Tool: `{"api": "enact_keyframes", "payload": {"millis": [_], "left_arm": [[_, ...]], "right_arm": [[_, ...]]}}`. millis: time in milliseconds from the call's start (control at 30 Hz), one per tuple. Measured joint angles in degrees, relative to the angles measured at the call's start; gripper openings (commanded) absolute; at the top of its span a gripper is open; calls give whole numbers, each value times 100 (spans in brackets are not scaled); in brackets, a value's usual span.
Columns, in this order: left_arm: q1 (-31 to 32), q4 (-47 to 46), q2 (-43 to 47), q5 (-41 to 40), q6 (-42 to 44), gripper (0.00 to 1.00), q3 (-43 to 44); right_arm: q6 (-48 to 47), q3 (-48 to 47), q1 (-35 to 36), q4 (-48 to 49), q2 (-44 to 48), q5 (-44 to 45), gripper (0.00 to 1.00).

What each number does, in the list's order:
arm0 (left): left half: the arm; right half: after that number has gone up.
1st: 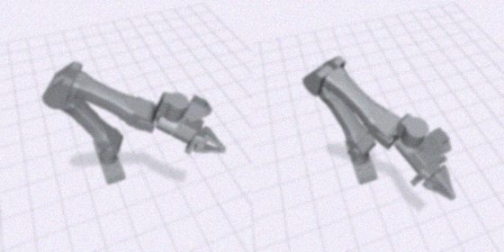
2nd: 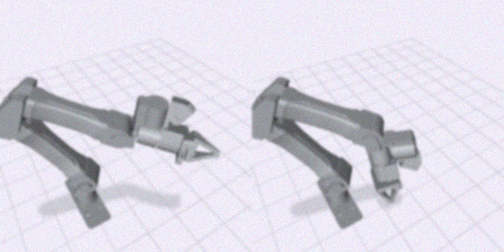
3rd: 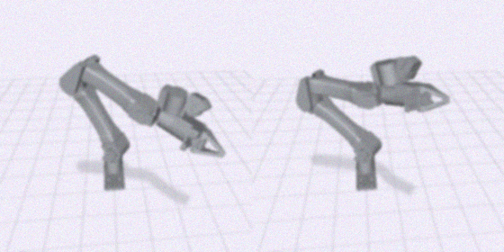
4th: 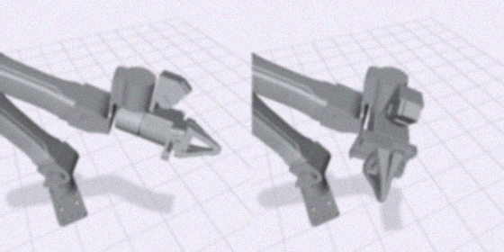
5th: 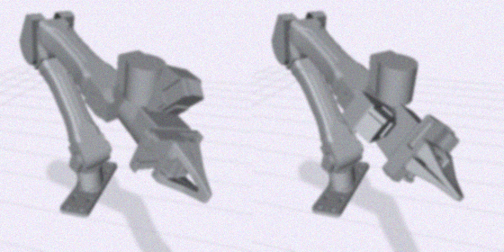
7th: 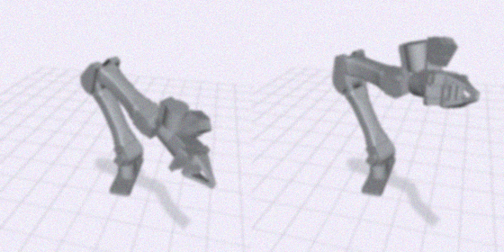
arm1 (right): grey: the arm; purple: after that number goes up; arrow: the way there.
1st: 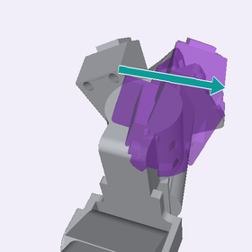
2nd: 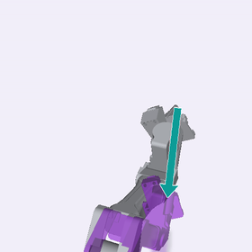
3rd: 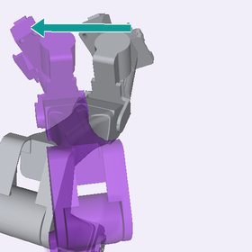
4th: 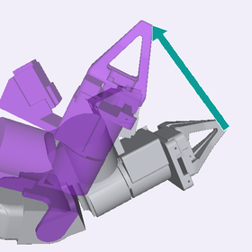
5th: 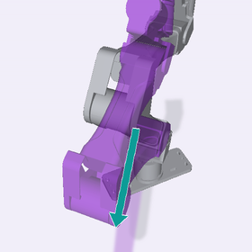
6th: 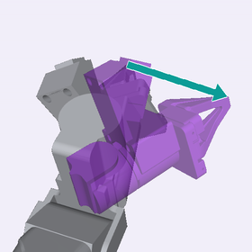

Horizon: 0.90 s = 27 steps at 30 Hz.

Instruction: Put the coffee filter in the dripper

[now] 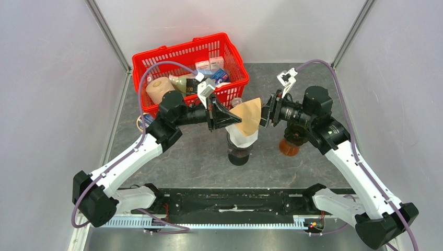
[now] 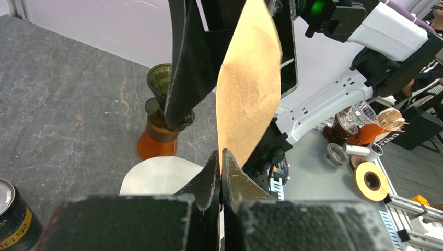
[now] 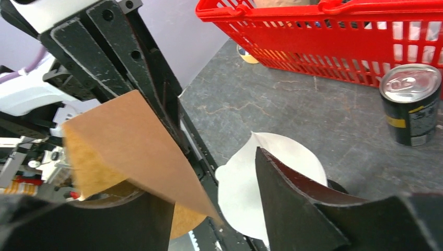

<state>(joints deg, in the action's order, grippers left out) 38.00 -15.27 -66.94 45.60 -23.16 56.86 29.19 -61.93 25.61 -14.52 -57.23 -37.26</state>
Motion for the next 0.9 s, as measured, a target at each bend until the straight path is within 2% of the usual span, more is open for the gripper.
{"api": "enact_keyframes", "payload": {"millis": [133, 200, 367, 500, 667, 700, 800, 900], "left_arm": [[0, -28, -4, 0, -11, 2, 0], [0, -42, -4, 0, -37, 2, 0], [0, -151, -48, -2, -131, 2, -2], [0, -181, -129, -2, -199, 2, -2], [0, -197, -188, -55, -245, 3, -2], [0, -195, -188, -74, -245, 6, -2], [0, -146, -188, -208, -245, 25, 2], [0, 22, -190, -372, -249, 38, 20]], "right_arm": [[98, 0, 0, 116, 0, -181, 51], [120, 11, 0, 151, 0, -243, 41], [140, 44, 0, 201, 0, -345, 26], [149, 48, 0, 205, 4, -409, 1], [160, 52, 0, 203, 24, -417, 0], [160, 55, 0, 203, 33, -413, 0], [160, 55, 0, 201, 74, -385, 0], [133, 52, 0, 179, 116, -302, 0]]}}
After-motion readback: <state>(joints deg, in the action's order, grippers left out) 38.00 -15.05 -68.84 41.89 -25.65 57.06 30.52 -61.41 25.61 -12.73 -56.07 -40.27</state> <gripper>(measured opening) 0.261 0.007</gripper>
